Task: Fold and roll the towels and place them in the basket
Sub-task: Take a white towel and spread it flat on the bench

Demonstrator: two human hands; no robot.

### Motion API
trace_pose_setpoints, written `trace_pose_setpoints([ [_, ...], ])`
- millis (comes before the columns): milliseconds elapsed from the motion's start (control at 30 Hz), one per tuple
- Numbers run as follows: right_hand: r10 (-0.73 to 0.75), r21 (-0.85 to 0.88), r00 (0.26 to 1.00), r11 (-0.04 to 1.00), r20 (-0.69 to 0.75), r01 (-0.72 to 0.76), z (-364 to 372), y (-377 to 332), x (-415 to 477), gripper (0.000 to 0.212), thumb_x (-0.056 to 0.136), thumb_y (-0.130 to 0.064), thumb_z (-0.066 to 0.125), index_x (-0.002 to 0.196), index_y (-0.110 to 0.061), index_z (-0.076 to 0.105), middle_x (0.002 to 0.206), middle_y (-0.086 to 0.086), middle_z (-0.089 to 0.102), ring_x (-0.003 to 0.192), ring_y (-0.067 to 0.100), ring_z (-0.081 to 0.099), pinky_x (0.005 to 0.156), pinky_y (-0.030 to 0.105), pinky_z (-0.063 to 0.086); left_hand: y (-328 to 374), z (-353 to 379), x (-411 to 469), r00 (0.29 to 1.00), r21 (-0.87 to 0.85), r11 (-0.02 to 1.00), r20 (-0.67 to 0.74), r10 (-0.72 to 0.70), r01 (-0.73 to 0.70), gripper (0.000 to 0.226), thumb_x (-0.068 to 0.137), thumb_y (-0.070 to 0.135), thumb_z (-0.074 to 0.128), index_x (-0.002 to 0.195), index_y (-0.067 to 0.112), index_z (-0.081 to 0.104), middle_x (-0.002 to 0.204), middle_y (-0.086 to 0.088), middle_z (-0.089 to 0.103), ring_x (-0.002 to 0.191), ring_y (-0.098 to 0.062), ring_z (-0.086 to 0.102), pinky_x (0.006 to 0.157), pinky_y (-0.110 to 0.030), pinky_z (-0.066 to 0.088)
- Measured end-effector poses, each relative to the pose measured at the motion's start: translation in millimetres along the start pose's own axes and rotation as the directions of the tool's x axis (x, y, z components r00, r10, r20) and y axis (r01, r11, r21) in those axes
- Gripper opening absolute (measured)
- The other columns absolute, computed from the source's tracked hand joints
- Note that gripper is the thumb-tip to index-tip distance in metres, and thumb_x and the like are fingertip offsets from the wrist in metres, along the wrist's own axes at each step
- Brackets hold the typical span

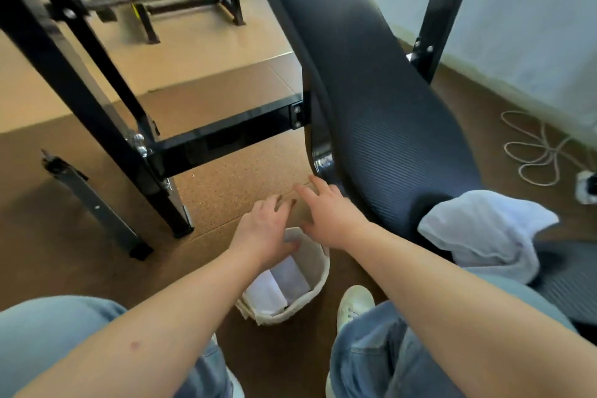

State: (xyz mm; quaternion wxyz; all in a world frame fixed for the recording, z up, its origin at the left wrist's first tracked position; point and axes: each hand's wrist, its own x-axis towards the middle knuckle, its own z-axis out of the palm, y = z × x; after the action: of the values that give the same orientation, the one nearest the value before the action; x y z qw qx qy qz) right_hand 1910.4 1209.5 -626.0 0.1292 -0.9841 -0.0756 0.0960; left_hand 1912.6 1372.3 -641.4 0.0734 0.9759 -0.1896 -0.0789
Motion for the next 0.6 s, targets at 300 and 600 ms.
trace_pose_setpoints([
  [300, 0.137, 0.037, 0.981, 0.990, -0.134, -0.133, -65.8, 50.3, -64.7, 0.079, 0.098, -0.037, 0.065, 0.161, -0.035, 0.018, 0.168, 0.003, 0.021, 0.151, 0.030, 0.030, 0.115, 0.046, 0.042, 81.1, -38.4, -5.0, 0.978, -0.045, 0.991, -0.173, 0.120, -0.129, 0.080, 0.089, 0.058, 0.068, 0.156, 0.032, 0.033, 0.158, 0.001, 0.038, 0.142, -0.022, 0.040, 0.112, -0.039, 0.044],
  [600, 0.353, -0.036, 0.931, 0.933, -0.095, -0.358, -91.6, 121.2, -114.0, 0.070, 0.096, -0.039, 0.060, 0.158, -0.026, 0.028, 0.155, 0.009, 0.041, 0.142, 0.033, 0.031, 0.114, 0.048, 0.039, 150.5, -33.3, 4.9, 0.957, -0.068, 0.955, -0.063, 0.284, -0.288, 0.076, 0.093, 0.054, 0.063, 0.158, 0.031, 0.030, 0.156, 0.002, 0.039, 0.137, -0.022, 0.043, 0.108, -0.040, 0.049],
])
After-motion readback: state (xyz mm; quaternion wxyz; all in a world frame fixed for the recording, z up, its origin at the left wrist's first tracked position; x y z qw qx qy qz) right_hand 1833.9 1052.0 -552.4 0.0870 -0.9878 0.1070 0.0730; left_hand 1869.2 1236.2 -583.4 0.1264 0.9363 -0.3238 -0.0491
